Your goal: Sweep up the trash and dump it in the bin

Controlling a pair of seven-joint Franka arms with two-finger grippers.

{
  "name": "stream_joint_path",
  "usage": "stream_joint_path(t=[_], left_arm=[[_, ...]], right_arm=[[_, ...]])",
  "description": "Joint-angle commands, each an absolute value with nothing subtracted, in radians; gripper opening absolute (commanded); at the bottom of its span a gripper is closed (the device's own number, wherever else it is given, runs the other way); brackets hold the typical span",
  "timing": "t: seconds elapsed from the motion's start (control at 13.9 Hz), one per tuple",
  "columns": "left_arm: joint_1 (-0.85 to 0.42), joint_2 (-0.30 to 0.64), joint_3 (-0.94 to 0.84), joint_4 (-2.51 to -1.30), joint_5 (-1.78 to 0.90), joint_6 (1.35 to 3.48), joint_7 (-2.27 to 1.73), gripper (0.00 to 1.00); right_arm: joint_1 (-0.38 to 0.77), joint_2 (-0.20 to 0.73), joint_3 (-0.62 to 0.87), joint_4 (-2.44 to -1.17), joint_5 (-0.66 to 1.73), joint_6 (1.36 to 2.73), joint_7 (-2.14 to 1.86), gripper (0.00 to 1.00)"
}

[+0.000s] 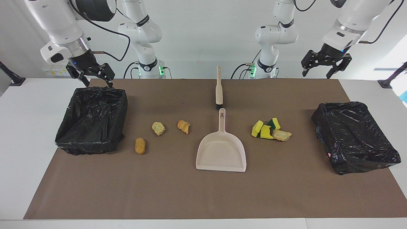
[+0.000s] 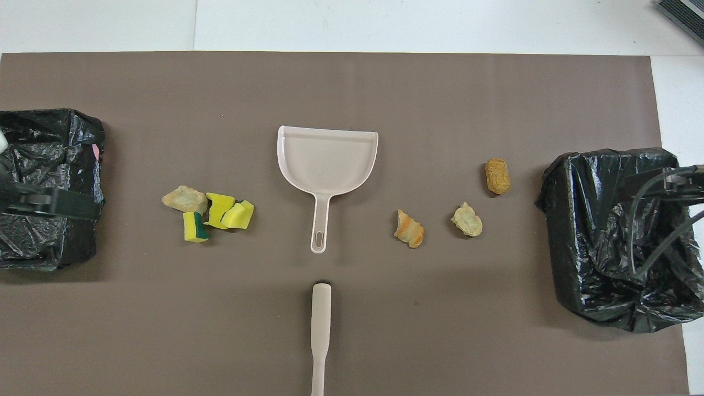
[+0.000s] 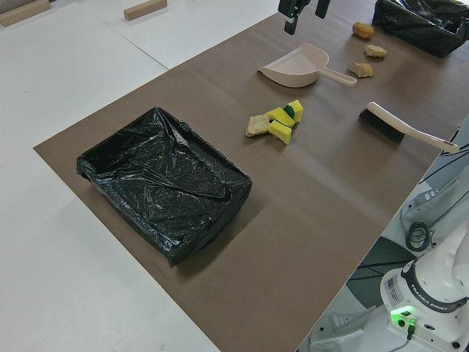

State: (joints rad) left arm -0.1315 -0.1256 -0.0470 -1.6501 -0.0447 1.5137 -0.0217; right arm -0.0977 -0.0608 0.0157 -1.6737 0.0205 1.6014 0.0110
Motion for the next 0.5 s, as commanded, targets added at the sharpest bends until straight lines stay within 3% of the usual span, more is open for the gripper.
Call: stream_joint_path(t=[0.0,0.22,0.43], left_arm=[[-0.3,-0.219,-0.04,-1.819,-0.061,1.574,-0.194,1.0],[-0.446,-0.232,-0.041,-1.946,-0.072,1.685,-0.351,1.0],[-0.56,-0.319,-0.041,-2.184,-0.136,1.848,-0.374,1.0]], right_arm=[[-0.103,-0.081,0.017,-1.695,0.034,1.598,0.02,1.0],[-0.103,-0.081,0.018,-1.695,0.035,1.603,0.02,1.0],[-0.103,-0.081,0.017,-1.695,0.038,1.603,0.02,1.0]])
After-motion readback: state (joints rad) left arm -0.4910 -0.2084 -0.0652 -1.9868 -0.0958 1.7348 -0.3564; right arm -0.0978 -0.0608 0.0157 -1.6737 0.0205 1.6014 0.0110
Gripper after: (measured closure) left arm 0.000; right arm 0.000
